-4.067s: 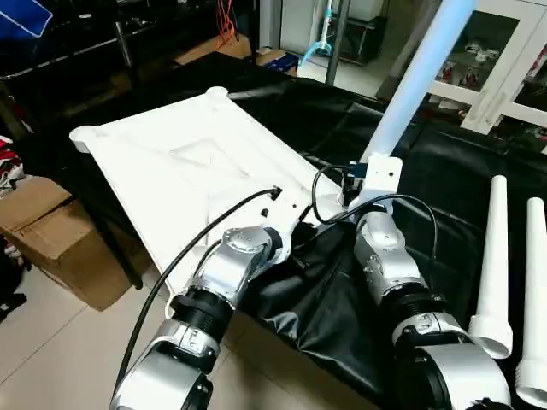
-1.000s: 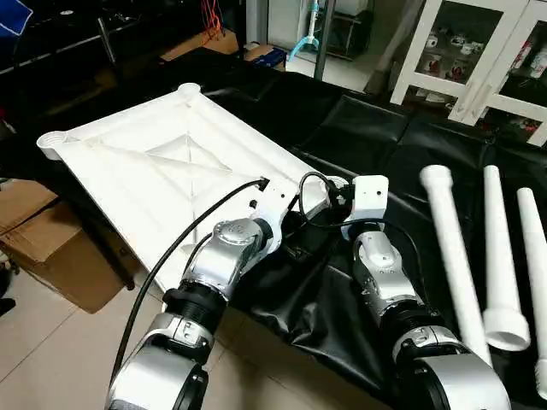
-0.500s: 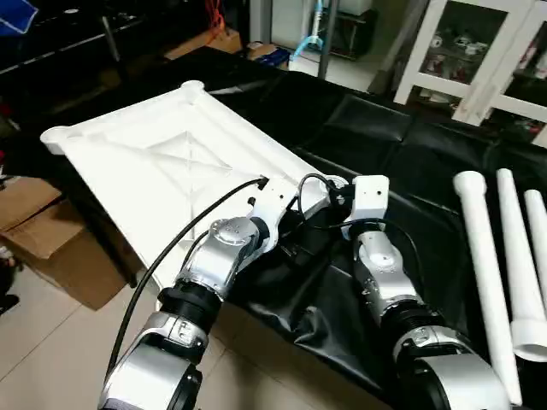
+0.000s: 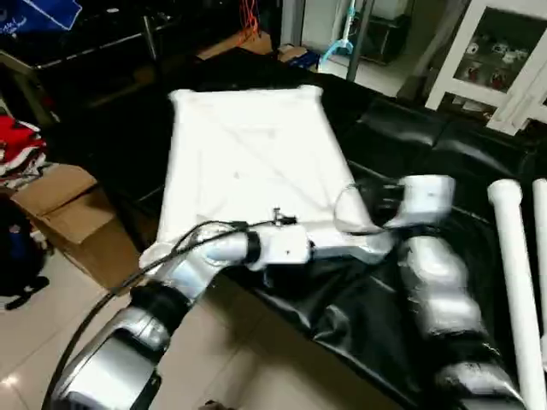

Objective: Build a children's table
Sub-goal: Insert table leg to table base

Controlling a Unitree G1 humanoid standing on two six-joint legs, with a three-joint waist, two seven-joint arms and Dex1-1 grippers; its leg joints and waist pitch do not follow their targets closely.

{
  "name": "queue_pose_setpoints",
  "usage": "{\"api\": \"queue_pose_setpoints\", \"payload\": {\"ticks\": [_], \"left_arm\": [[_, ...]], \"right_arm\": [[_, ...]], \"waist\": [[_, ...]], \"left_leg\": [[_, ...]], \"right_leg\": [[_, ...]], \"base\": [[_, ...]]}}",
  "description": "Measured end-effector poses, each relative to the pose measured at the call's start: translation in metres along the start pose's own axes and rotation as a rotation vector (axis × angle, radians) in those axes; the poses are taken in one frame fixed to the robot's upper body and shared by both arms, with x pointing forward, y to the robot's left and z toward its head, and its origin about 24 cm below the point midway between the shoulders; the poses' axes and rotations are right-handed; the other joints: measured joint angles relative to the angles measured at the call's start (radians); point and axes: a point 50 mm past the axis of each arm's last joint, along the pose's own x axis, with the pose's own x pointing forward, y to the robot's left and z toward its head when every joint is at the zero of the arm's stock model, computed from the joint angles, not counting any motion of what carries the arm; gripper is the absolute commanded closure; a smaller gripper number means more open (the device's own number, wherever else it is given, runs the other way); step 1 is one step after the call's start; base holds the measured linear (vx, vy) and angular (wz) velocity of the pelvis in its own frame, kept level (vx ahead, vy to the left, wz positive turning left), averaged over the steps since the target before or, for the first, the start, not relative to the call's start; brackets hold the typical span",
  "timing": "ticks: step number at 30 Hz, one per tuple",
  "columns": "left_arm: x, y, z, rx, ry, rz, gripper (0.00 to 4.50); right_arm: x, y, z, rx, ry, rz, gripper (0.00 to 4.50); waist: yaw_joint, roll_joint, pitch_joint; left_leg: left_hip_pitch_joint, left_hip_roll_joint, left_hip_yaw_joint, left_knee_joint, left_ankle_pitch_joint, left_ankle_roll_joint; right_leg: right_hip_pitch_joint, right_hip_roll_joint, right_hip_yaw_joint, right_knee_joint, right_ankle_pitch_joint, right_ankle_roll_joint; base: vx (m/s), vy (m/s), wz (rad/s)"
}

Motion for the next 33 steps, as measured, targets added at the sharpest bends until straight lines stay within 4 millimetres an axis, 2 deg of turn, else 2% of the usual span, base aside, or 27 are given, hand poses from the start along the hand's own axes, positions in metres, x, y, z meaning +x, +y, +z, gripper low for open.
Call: {"api": "queue_pose_setpoints", "payload": {"ticks": [3, 8, 12, 15, 17, 18, 22, 23, 24, 27, 28, 29, 33], "left_arm": [[0.001, 0.007, -0.001, 0.083, 0.028, 0.025, 4.50], [0.001, 0.023, -0.009, 0.157, 0.128, 0.135, 4.50], [-0.008, 0.028, -0.016, 0.154, 0.135, 0.182, 4.50], [-0.018, 0.030, -0.019, 0.043, 0.072, 0.194, 4.50], [-0.023, 0.033, -0.020, -0.039, 0.031, 0.206, 4.50], [-0.028, 0.035, -0.020, -0.151, -0.026, 0.230, 4.05], [-0.045, 0.048, -0.013, -0.407, -0.252, 0.338, 3.86], [-0.048, 0.051, -0.010, -0.442, -0.288, 0.353, 3.56], [-0.052, 0.053, -0.009, -0.497, -0.323, 0.373, 3.50], [-0.054, 0.048, -0.014, -0.577, -0.325, 0.375, 3.50], [-0.055, 0.044, -0.016, -0.592, -0.317, 0.371, 3.24], [-0.056, 0.040, -0.019, -0.596, -0.297, 0.364, 3.24], [-0.072, 0.026, -0.035, -0.607, -0.112, 0.341, 2.97]], "right_arm": [[-0.011, -0.016, 0.008, -0.018, -0.001, -0.019, 1.57], [-0.020, -0.012, 0.012, -0.010, 0.020, 0.018, 1.57], [-0.024, -0.008, 0.009, -0.006, 0.082, 0.036, 1.57], [-0.023, -0.006, 0.014, -0.007, 0.093, 0.038, 1.57], [-0.022, -0.006, 0.014, -0.005, 0.105, 0.038, 1.57], [-0.021, -0.005, 0.015, -0.003, 0.111, 0.034, 1.50], [-0.013, -0.005, 0.028, -0.003, 0.086, 0.042, 1.50], [-0.011, -0.005, 0.031, -0.004, 0.082, 0.047, 1.50], [-0.009, -0.004, 0.035, -0.003, 0.077, 0.061, 1.50], [-0.007, -0.003, 0.037, -0.006, 0.078, 0.077, 1.50], [-0.007, -0.003, 0.036, -0.005, 0.084, 0.078, 1.50], [-0.007, -0.003, 0.034, -0.004, 0.093, 0.078, 1.50], [-0.006, -0.002, 0.027, 0.000, 0.139, 0.087, 1.50]], "waist": [[-0.013, 0.010, 0.002], [-0.048, 0.023, 0.007], [-0.062, 0.025, 0.008], [-0.060, 0.025, 0.009], [-0.054, 0.025, 0.008], [-0.051, 0.026, 0.008], [-0.041, 0.024, 0.008], [-0.036, 0.023, 0.008], [-0.033, 0.023, 0.008], [-0.021, 0.022, 0.008], [-0.020, 0.021, 0.009], [-0.018, 0.019, 0.010], [-0.018, 0.019, 0.010]], "left_leg": [[0.000, 0.000, -0.001, -0.001, 0.001, -0.002], [-0.001, 0.001, -0.003, -0.001, 0.003, -0.004], [-0.006, 0.001, -0.003, -0.002, 0.003, -0.002], [-0.019, 0.001, -0.004, -0.001, 0.004, -0.001], [-0.020, 0.001, -0.004, 0.000, 0.004, 0.000], [-0.020, 0.001, -0.003, 0.000, 0.003, 0.000], [-0.019, 0.002, -0.001, 0.001, 0.003, 0.000], [-0.018, 0.003, -0.002, 0.002, 0.004, 0.001], [-0.017, 0.003, -0.002, 0.003, 0.003, 0.001], [-0.017, 0.003, -0.001, 0.007, 0.004, 0.001], [-0.017, 0.002, -0.001, 0.007, 0.004, 0.002], [-0.017, 0.002, -0.001, 0.008, 0.005, 0.002], [-0.017, 0.002, -0.002, 0.009, 0.005, 0.002]], "right_leg": [[0.000, 0.001, -0.001, 0.000, 0.002, 0.003], [-0.001, 0.002, 0.000, 0.000, 0.004, 0.008], [-0.008, 0.004, 0.000, 0.001, 0.004, 0.008], [-0.021, 0.004, 0.000, 0.004, 0.004, 0.008], [-0.022, 0.004, -0.001, 0.005, 0.004, 0.007], [-0.023, 0.003, 0.000, 0.006, 0.003, 0.005], [-0.023, 0.003, -0.001, 0.008, 0.001, 0.002], [-0.022, 0.003, -0.002, 0.009, 0.001, 0.001], [-0.022, 0.002, -0.001, 0.011, 0.000, 0.001], [-0.022, 0.002, 0.000, 0.015, 0.000, 0.001], [-0.022, 0.002, 0.000, 0.016, 0.000, 0.001], [-0.022, 0.002, 0.000, 0.017, 0.000, 0.001], [-0.022, 0.002, 0.000, 0.019, 0.000, 0.001]], "base": [[0.000, 0.000, 0.00], [0.000, 0.000, 0.00], [0.000, 0.000, 0.00], [0.000, 0.000, 0.00], [0.000, 0.000, 0.00], [0.000, 0.000, 0.00], [0.000, 0.000, 0.00], [0.000, 0.000, 0.00], [0.000, 0.000, 0.00], [0.000, 0.000, 0.00], [0.000, 0.000, 0.00], [0.000, 0.000, 0.00], [0.000, 0.000, 0.00]]}}
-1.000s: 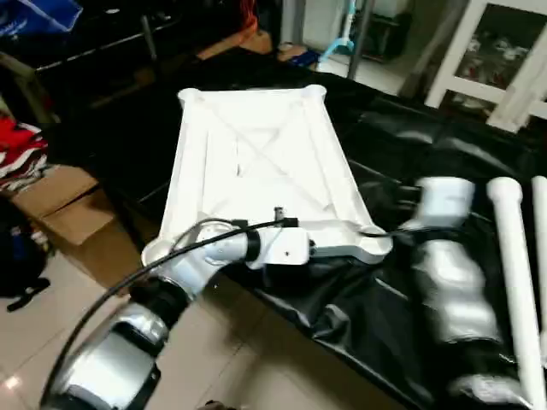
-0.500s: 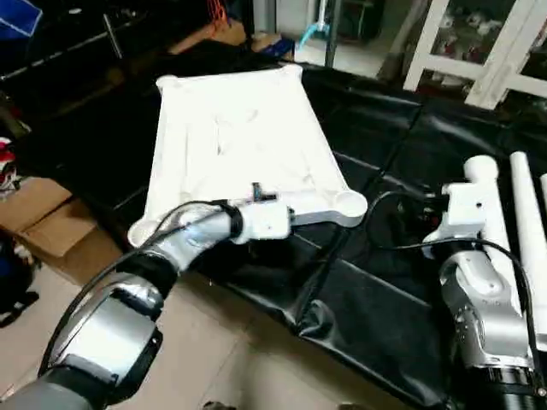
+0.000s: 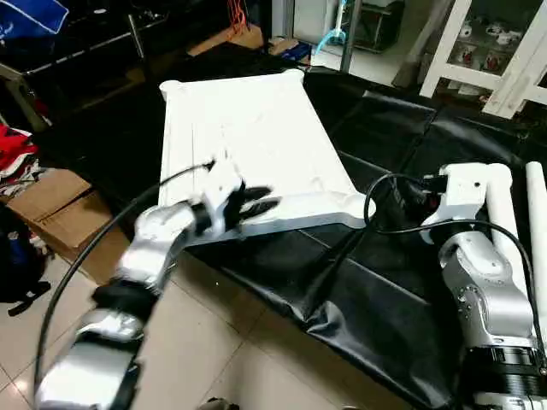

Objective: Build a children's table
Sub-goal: Insert table leg to table base

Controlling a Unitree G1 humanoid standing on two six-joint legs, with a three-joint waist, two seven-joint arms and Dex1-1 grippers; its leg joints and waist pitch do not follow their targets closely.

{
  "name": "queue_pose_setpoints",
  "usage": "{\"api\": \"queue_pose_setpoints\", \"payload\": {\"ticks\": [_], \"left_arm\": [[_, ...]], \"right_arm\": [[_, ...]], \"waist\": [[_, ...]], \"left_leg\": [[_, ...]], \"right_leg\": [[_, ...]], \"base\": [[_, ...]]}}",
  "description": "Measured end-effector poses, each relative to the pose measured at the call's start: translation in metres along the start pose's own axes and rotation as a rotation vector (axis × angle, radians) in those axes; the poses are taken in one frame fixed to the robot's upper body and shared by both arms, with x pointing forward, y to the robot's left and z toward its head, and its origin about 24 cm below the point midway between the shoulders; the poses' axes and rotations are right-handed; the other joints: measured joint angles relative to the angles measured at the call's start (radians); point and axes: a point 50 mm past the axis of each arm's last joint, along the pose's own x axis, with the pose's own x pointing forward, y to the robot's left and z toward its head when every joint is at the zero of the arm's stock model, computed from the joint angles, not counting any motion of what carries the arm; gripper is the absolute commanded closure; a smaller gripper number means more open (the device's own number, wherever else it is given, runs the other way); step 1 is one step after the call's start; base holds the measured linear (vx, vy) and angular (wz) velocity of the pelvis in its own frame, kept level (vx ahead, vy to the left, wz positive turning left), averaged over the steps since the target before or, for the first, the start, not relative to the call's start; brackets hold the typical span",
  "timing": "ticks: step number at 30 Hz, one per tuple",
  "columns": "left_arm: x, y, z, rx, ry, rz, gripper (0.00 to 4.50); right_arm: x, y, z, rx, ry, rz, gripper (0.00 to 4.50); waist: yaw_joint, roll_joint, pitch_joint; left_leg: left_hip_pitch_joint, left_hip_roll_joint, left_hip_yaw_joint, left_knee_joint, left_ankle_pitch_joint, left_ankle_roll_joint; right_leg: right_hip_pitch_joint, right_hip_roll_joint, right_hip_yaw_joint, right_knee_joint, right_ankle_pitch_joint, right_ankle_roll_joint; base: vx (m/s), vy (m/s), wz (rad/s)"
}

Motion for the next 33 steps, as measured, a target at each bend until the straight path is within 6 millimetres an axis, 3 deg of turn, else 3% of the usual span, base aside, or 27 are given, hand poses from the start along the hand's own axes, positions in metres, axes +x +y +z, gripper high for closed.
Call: {"api": "queue_pose_setpoints", "payload": {"ticks": [2, 4, 7, 12, 15, 19, 23, 28, 33], "left_arm": [[-0.012, 0.004, -0.006, -0.047, 0.078, 0.034, 2.67], [-0.025, 0.002, -0.015, -0.107, 0.158, 0.033, 2.67], [-0.034, -0.007, -0.024, -0.167, 0.224, -0.022, 2.23], [-0.030, -0.014, -0.022, -0.185, 0.273, -0.071, 2.14], [-0.030, -0.019, -0.019, -0.179, 0.301, -0.094, 2.14], [-0.028, -0.020, -0.019, -0.139, 0.268, -0.048, 2.14], [-0.026, -0.020, -0.022, -0.152, 0.200, 0.023, 2.14], [-0.051, -0.020, -0.011, -0.123, 0.219, -0.109, 2.14], [-0.056, -0.030, -0.037, -0.045, 0.409, -0.185, 2.14]], "right_arm": [[0.001, 0.000, -0.005, -0.009, 0.032, 0.018, 1.50], [0.006, 0.000, -0.010, -0.010, 0.064, 0.037, 1.50], [0.025, 0.001, -0.014, -0.017, 0.098, 0.054, 1.50], [0.062, 0.017, 0.004, -0.042, 0.074, 0.125, 1.50], [0.071, 0.028, -0.003, -0.067, 0.137, 0.184, 1.50], [0.071, 0.031, -0.020, -0.115, 0.219, 0.230, 1.50], [0.071, 0.030, -0.021, -0.125, 0.211, 0.243, 1.50], [0.069, 0.020, -0.021, -0.148, 0.194, 0.241, 1.50], [0.065, 0.015, -0.027, -0.152, 0.202, 0.248, 1.50]], "waist": [[-0.002, 0.000, 0.000], [-0.005, 0.001, 0.000], [-0.007, 0.000, -0.001], [-0.004, 0.003, -0.003], [-0.003, 0.002, -0.004], [-0.002, -0.001, -0.003], [-0.002, -0.014, 0.002], [-0.002, -0.014, 0.002], [0.001, -0.015, 0.001]], "left_leg": [[0.000, 0.000, 0.000, 0.000, 0.000, 0.000], [0.001, 0.000, 0.000, 0.000, 0.000, -0.001], [0.002, 0.000, -0.001, 0.000, 0.002, -0.003], [0.012, 0.000, -0.001, 0.000, 0.002, -0.004], [0.013, 0.000, 0.000, -0.001, 0.002, -0.004], [0.013, 0.000, 0.000, 0.000, 0.002, -0.003], [0.009, 0.001, -0.001, 0.000, 0.003, -0.004], [0.008, 0.001, -0.001, 0.000, 0.002, -0.004], [0.009, 0.001, -0.001, 0.000, 0.003, -0.004]], "right_leg": [[0.000, 0.000, 0.000, 0.000, 0.000, 0.000], [0.000, 0.000, 0.000, 0.001, 0.000, 0.000], [0.000, 0.001, 0.000, 0.002, 0.000, 0.000], [0.009, 0.000, 0.000, 0.002, 0.000, -0.001], [0.010, 0.000, 0.000, 0.002, -0.001, -0.003], [0.010, 0.000, 0.000, 0.002, -0.002, -0.004], [0.007, 0.001, -0.001, 0.003, -0.002, -0.003], [0.006, 0.001, -0.001, 0.003, -0.002, -0.004], [0.007, 0.001, -0.001, 0.003, -0.002, -0.004]], "base": [[0.000, 0.000, 0.00], [0.000, 0.000, 0.00], [0.000, 0.000, 0.00], [0.000, 0.000, 0.00], [0.000, 0.000, 0.00], [0.000, 0.000, 0.00], [0.000, 0.000, 0.00], [0.000, 0.000, 0.00], [0.000, 0.000, 0.00]]}}
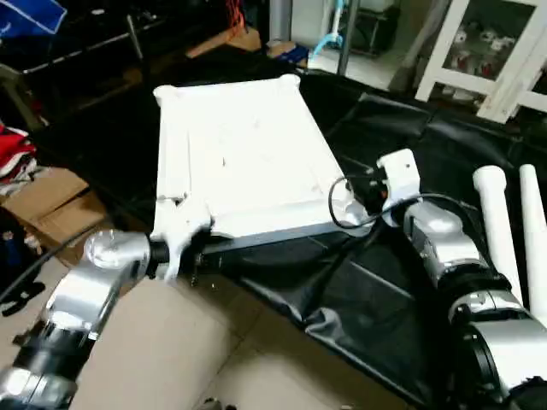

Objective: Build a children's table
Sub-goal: Insert table leg to table base

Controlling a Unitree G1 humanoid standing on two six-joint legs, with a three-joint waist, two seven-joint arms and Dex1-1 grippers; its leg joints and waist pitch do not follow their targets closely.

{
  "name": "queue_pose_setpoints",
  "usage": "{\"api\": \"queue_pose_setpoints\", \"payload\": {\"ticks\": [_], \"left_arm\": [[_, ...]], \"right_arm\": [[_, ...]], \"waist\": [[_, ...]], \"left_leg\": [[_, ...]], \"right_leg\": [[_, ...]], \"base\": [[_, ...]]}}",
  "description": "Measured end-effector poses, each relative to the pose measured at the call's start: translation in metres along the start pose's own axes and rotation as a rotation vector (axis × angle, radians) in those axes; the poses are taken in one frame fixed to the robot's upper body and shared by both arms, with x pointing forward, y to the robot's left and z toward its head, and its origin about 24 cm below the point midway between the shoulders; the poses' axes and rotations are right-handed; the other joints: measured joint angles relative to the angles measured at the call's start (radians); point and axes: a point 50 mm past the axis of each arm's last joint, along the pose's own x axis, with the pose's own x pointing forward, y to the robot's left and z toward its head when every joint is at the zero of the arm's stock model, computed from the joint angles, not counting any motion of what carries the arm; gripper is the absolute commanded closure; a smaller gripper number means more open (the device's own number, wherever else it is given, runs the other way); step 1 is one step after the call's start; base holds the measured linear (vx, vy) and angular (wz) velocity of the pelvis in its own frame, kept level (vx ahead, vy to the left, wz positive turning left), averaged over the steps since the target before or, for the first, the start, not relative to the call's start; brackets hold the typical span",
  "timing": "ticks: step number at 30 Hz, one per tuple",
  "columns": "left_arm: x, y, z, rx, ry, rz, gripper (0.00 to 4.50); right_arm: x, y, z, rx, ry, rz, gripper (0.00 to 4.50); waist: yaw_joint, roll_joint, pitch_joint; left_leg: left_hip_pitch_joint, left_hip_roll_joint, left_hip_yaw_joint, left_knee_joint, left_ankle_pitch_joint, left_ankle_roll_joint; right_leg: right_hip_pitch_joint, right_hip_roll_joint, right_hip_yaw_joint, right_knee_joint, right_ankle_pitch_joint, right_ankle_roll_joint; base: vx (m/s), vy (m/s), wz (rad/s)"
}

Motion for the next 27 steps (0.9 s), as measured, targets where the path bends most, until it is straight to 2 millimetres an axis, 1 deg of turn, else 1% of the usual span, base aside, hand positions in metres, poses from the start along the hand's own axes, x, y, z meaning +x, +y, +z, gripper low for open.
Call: {"api": "queue_pose_setpoints", "payload": {"ticks": [1, 3, 9, 13, 16, 20, 21, 23, 25, 26, 27], "left_arm": [[0.001, 0.000, -0.004, 0.014, 0.020, 0.007, 2.14], [0.003, 0.003, -0.001, 0.074, 0.049, 0.018, 2.14], [0.004, 0.008, 0.001, 0.080, 0.077, 0.028, 2.14], [0.010, 0.016, 0.000, 0.154, 0.120, 0.044, 2.14], [0.014, 0.024, -0.001, 0.212, 0.162, 0.090, 2.14], [0.008, 0.041, -0.012, 0.226, 0.245, 0.234, 2.14], [0.001, 0.047, -0.018, 0.216, 0.276, 0.281, 2.14], [-0.010, 0.053, -0.025, 0.191, 0.296, 0.312, 2.14], [-0.015, 0.054, -0.027, 0.164, 0.280, 0.309, 2.14], [-0.016, 0.051, -0.027, 0.138, 0.245, 0.278, 2.14], [-0.014, 0.044, -0.025, 0.112, 0.178, 0.229, 2.14]], "right_arm": [[-0.002, 0.000, -0.004, 0.002, 0.006, 0.005, 1.50], [-0.005, 0.002, -0.013, 0.006, 0.012, 0.011, 1.50], [-0.009, 0.007, -0.017, -0.003, -0.008, 0.034, 1.50], [-0.009, 0.013, -0.017, -0.002, -0.017, 0.053, 1.50], [-0.011, 0.018, -0.019, -0.008, -0.012, 0.078, 1.50], [-0.017, 0.023, -0.027, -0.001, 0.020, 0.097, 1.50], [-0.018, 0.025, -0.028, -0.002, 0.021, 0.101, 1.50], [-0.020, 0.026, -0.030, -0.002, 0.026, 0.102, 1.50], [-0.022, 0.025, -0.031, -0.002, 0.031, 0.099, 1.50], [-0.023, 0.025, -0.030, -0.002, 0.030, 0.097, 1.50], [-0.024, 0.024, -0.031, -0.004, 0.033, 0.093, 1.50]], "waist": [[0.000, -0.001, -0.001], [0.000, -0.003, -0.002], [-0.005, -0.003, -0.002], [0.001, -0.002, -0.003], [0.000, -0.002, -0.003], [-0.013, -0.003, 0.000], [-0.024, -0.002, 0.000], [-0.035, -0.002, 0.001], [-0.044, -0.002, 0.001], [-0.046, -0.002, 0.000], [-0.046, -0.002, 0.000]], "left_leg": [[0.000, 0.000, 0.000, 0.000, 0.000, 0.000], [0.002, 0.000, 0.000, 0.000, 0.000, 0.000], [0.004, 0.000, 0.001, 0.000, 0.001, -0.002], [0.008, 0.000, 0.000, -0.001, 0.004, -0.004], [0.011, 0.000, 0.000, -0.002, 0.006, -0.006], [0.017, 0.000, -0.001, -0.006, 0.008, -0.009], [0.017, -0.001, -0.002, -0.008, 0.009, -0.011], [0.017, -0.003, -0.006, -0.013, 0.009, -0.011], [0.014, -0.004, -0.007, -0.017, 0.010, -0.013], [0.012, -0.004, -0.007, -0.017, 0.011, -0.013], [0.010, -0.004, -0.006, -0.017, 0.012, -0.013]], "right_leg": [[0.000, 0.000, 0.000, 0.000, 0.000, 0.000], [0.002, 0.000, 0.000, 0.000, 0.000, 0.000], [0.003, 0.000, 0.001, 0.001, 0.001, -0.002], [0.008, 0.000, 0.000, 0.001, 0.003, -0.005], [0.012, 0.000, 0.000, 0.000, 0.008, -0.013], [0.014, 0.000, 0.000, -0.002, 0.007, -0.011], [0.012, 0.000, 0.000, -0.002, 0.006, -0.009], [0.010, 0.000, -0.001, -0.006, 0.006, -0.009], [0.004, 0.001, -0.002, -0.011, 0.010, -0.013], [0.002, 0.001, -0.002, -0.015, 0.022, -0.014], [0.001, 0.001, -0.002, -0.017, 0.034, -0.020]], "base": [[0.000, 0.000, 0.00], [0.000, 0.000, 0.00], [0.000, 0.000, 0.00], [0.000, 0.000, 0.00], [-0.041, 0.000, 0.04], [-0.082, -0.001, -0.01], [-0.078, -0.004, -0.09], [-0.056, -0.002, -0.10], [0.000, 0.000, 0.00], [0.000, 0.000, 0.00], [0.000, 0.000, 0.00]]}}
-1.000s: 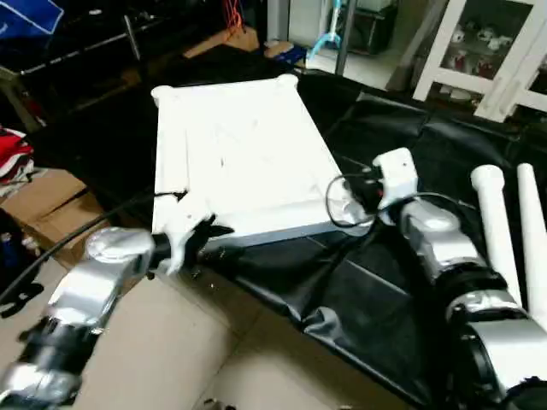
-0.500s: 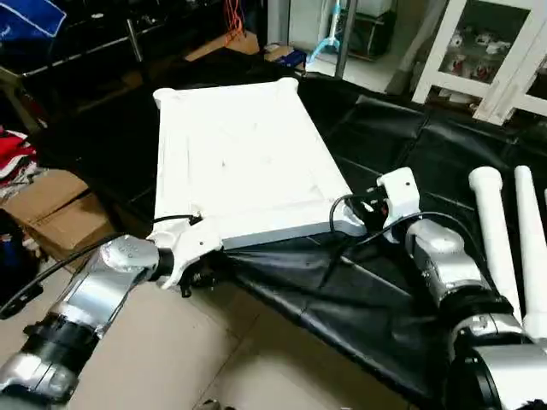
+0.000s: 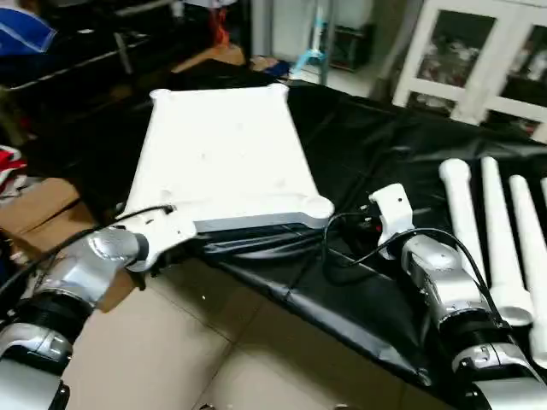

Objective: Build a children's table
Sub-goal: Insert table leg to table base

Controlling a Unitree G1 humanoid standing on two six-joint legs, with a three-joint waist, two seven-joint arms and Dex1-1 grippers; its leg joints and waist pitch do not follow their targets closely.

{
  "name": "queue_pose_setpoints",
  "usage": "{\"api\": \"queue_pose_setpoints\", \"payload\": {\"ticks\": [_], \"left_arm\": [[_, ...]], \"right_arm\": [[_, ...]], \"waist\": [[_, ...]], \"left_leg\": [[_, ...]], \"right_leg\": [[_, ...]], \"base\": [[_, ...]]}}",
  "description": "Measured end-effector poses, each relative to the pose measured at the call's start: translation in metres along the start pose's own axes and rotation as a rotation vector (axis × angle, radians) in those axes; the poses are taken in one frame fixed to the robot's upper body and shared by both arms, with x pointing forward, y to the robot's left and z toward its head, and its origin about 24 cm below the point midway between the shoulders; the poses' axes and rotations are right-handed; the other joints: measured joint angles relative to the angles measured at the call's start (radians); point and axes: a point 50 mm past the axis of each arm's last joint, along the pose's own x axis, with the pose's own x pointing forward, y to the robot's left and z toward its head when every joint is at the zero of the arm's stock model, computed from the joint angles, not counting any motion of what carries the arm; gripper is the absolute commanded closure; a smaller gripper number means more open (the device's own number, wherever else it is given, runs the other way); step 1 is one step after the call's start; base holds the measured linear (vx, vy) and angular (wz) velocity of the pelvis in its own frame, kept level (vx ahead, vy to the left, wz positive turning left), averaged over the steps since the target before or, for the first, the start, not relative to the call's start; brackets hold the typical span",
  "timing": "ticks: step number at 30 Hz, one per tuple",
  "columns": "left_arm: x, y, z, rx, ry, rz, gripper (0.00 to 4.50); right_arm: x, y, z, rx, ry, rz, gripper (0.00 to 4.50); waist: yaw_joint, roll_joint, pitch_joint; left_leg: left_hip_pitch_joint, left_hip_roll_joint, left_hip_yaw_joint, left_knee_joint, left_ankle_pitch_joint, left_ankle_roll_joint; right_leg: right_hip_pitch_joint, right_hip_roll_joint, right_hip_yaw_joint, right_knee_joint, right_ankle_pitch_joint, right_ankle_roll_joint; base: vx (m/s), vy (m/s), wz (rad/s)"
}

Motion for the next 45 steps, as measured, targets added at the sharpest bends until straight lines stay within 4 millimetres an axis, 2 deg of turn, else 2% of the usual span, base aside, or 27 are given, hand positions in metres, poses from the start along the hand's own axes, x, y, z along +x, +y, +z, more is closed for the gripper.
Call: {"api": "queue_pose_setpoints", "payload": {"ticks": [1, 3, 6, 10, 14, 15, 18, 21, 23, 24, 26, 28, 30, 32, 35, 41, 45], "left_arm": [[0.001, -0.008, 0.005, -0.013, -0.061, -0.050, 2.14], [0.008, -0.026, 0.016, -0.047, -0.162, -0.141, 2.14], [0.006, -0.026, 0.020, -0.029, -0.176, -0.161, 2.14], [-0.006, -0.023, 0.028, -0.025, -0.190, -0.211, 2.14], [-0.024, -0.019, 0.057, -0.097, -0.378, -0.254, 2.14], [-0.033, -0.016, 0.068, -0.112, -0.448, -0.258, 2.14], [-0.044, -0.010, 0.080, -0.137, -0.545, -0.249, 2.14], [-0.042, -0.003, 0.101, -0.200, -0.695, -0.184, 2.14], [-0.042, 0.002, 0.108, -0.203, -0.699, -0.145, 2.14], [-0.037, 0.003, 0.107, -0.175, -0.622, -0.120, 2.14], [-0.022, -0.006, 0.091, -0.184, -0.486, -0.151, 2.14], [-0.005, -0.025, 0.075, -0.260, -0.416, -0.232, 2.14], [0.008, -0.041, 0.072, -0.302, -0.400, -0.313, 2.14], [0.015, -0.047, 0.075, -0.300, -0.405, -0.339, 2.14], [0.022, -0.044, 0.075, -0.296, -0.385, -0.325, 2.14], [0.033, -0.038, 0.049, -0.320, -0.224, -0.266, 2.14], [0.027, -0.013, 0.037, -0.280, -0.145, -0.132, 2.14]], "right_arm": [[-0.001, -0.002, -0.001, 0.000, 0.009, -0.007, 1.50], [-0.003, -0.005, -0.001, 0.000, 0.013, -0.018, 1.50], [-0.003, -0.005, 0.002, 0.001, 0.010, -0.021, 1.50], [-0.003, -0.007, 0.005, -0.004, 0.005, -0.023, 1.50], [-0.005, -0.011, 0.008, 0.011, -0.004, -0.042, 1.50], [-0.006, -0.013, 0.014, 0.023, -0.033, -0.059, 1.50], [-0.009, -0.020, 0.031, 0.040, -0.093, -0.087, 1.50], [-0.015, -0.032, 0.050, 0.031, -0.137, -0.122, 1.50], [-0.017, -0.037, 0.063, 0.022, -0.164, -0.133, 1.50], [-0.017, -0.042, 0.071, 0.015, -0.164, -0.145, 1.50], [-0.020, -0.050, 0.079, -0.006, -0.173, -0.165, 1.50], [-0.019, -0.051, 0.079, -0.017, -0.171, -0.175, 1.50], [-0.013, -0.044, 0.073, 0.010, -0.159, -0.165, 1.50], [-0.006, -0.034, 0.069, 0.026, -0.149, -0.140, 1.50], [-0.001, -0.023, 0.067, 0.031, -0.145, -0.113, 1.50], [-0.001, -0.021, 0.068, 0.029, -0.150, -0.107, 1.50], [-0.006, -0.021, 0.061, 0.031, -0.141, -0.117, 1.50]], "waist": [[0.002, 0.000, 0.000], [0.021, 0.000, 0.000], [0.039, 0.000, 0.000], [0.042, 0.000, 0.000], [0.043, -0.001, 0.000], [0.043, -0.001, 0.000], [0.043, -0.001, 0.000], [0.046, 0.000, 0.001], [0.042, 0.001, 0.001], [0.039, 0.005, 0.000], [0.030, 0.012, -0.002], [0.019, 0.009, 0.000], [0.014, 0.009, 0.000], [0.013, 0.009, 0.000], [0.016, 0.009, 0.000], [0.018, 0.010, 0.000], [0.014, 0.011, -0.001]], "left_leg": [[-0.001, 0.000, 0.000, 0.000, 0.005, 0.000], [-0.004, 0.001, 0.001, 0.000, 0.006, 0.001], [-0.007, 0.001, 0.004, 0.000, 0.009, 0.014], [-0.010, 0.001, 0.007, -0.001, 0.006, 0.019], [-0.011, 0.001, 0.009, -0.002, 0.005, 0.020], [-0.010, 0.001, 0.010, -0.002, 0.005, 0.020], [-0.009, 0.002, 0.010, -0.003, 0.006, 0.019], [-0.009, 0.002, 0.011, -0.003, 0.004, 0.014], [-0.005, 0.002, 0.011, -0.003, 0.004, 0.013], [-0.004, 0.001, 0.011, -0.003, 0.004, 0.013], [-0.002, 0.001, 0.012, -0.003, 0.004, 0.013], [-0.003, 0.002, 0.011, -0.003, 0.004, 0.013], [-0.005, 0.003, 0.011, -0.003, 0.005, 0.013], [-0.005, 0.003, 0.011, -0.003, 0.007, 0.017], [-0.004, 0.002, 0.011, -0.003, 0.007, 0.017], [-0.004, 0.002, 0.010, -0.003, 0.007, 0.017], [-0.003, 0.002, 0.010, -0.003, 0.006, 0.015]], "right_leg": [[-0.001, 0.000, 0.000, 0.000, 0.003, -0.001], [-0.002, 0.000, 0.000, -0.003, 0.001, 0.001], [-0.003, 0.000, 0.000, -0.007, 0.000, 0.002], [-0.004, 0.000, 0.000, -0.015, 0.000, 0.002], [-0.005, -0.001, 0.001, -0.016, 0.000, 0.002], [-0.005, -0.001, 0.002, -0.016, 0.000, 0.002], [-0.005, 0.000, 0.002, -0.015, 0.000, 0.002], [-0.004, -0.001, 0.003, -0.015, 0.000, 0.002], [-0.002, -0.001, 0.003, -0.015, 0.000, 0.002], [-0.001, -0.001, 0.004, -0.015, 0.001, 0.002], [0.001, -0.001, 0.005, -0.016, 0.001, 0.002], [0.000, 0.000, 0.004, -0.015, 0.000, 0.002], [-0.002, 0.001, 0.003, -0.015, 0.000, 0.002], [-0.002, 0.001, 0.003, -0.014, 0.001, 0.002], [-0.001, 0.000, 0.003, -0.014, 0.001, 0.002], [-0.001, 0.000, 0.003, -0.015, 0.001, 0.002], [0.000, 0.000, 0.003, -0.014, 0.001, 0.002]], "base": [[0.053, 0.007, 0.00], [0.063, 0.010, 0.00], [0.066, 0.018, 0.00], [0.000, 0.000, 0.00], [0.000, 0.000, 0.00], [0.000, 0.000, 0.00], [0.000, 0.000, 0.00], [0.000, 0.000, 0.00], [0.000, 0.000, 0.00], [0.000, 0.000, 0.00], [0.000, 0.000, 0.00], [0.000, 0.000, 0.00], [0.000, 0.000, 0.00], [0.000, 0.000, 0.00], [0.000, 0.000, 0.00], [0.000, 0.000, 0.00], [0.000, 0.000, 0.00]]}}
